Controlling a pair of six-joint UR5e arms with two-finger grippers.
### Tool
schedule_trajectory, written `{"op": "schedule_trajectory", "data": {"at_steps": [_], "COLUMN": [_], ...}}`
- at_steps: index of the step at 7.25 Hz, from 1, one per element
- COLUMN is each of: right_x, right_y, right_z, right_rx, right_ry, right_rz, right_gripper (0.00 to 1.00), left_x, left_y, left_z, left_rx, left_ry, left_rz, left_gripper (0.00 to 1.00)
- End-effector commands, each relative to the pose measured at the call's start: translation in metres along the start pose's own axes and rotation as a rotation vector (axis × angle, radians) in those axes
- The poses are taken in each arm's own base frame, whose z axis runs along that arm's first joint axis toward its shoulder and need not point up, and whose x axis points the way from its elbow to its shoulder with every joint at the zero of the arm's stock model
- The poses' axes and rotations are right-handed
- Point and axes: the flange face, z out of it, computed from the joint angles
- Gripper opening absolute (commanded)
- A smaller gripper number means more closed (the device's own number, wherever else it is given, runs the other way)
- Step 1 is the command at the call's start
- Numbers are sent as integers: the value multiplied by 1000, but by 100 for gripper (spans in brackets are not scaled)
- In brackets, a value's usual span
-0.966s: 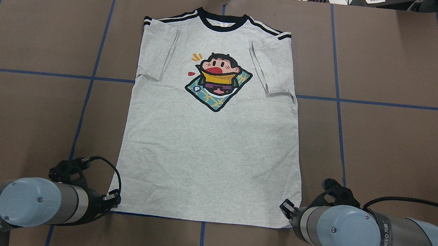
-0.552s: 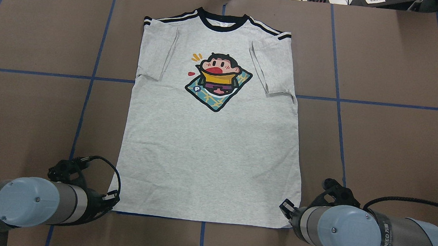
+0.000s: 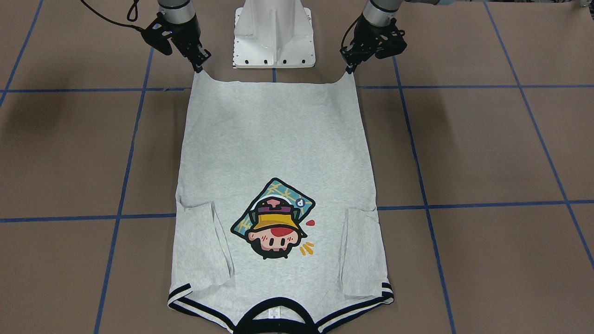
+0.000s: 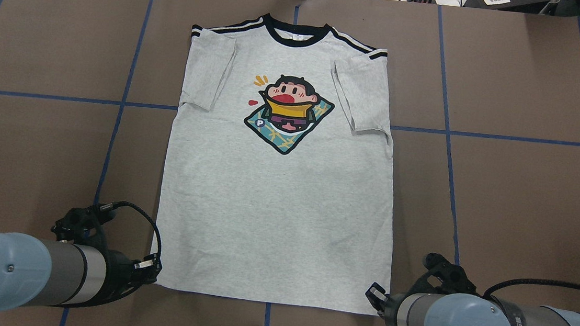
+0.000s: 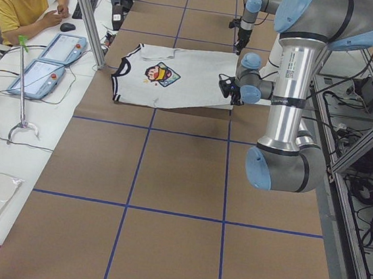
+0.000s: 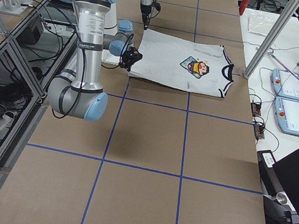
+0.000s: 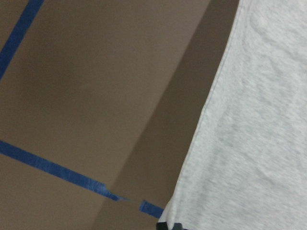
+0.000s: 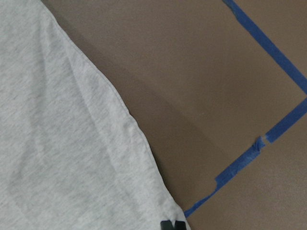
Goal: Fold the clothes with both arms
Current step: 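Lift the hem with both grippers and fold it toward the collar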
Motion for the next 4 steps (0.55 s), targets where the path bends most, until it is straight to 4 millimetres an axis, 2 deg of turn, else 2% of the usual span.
{"op": "schedule_trajectory", "data": {"at_steps": [1,2,3,4], "right_x": [16,25,33,34], "right_y": [18,13,9,7], "right_z": [-19,-36,-44,-50], "right_rx": [-49,-58,-56,-59], "right_ry": [2,0,4,-2], "right_rz": [21,24,22,22], "right_gripper": [0,0,0,0], "left_x": [8,10,13,15], "left_y": [23,35,39,39], "left_z": [-34,-48,-67,-76], "left_rx": [-52,-98,-128,-133], "left_ry": [33,25,49,63], "left_rz": [-35,-26,-22,-24], "left_gripper": [0,0,0,0]}}
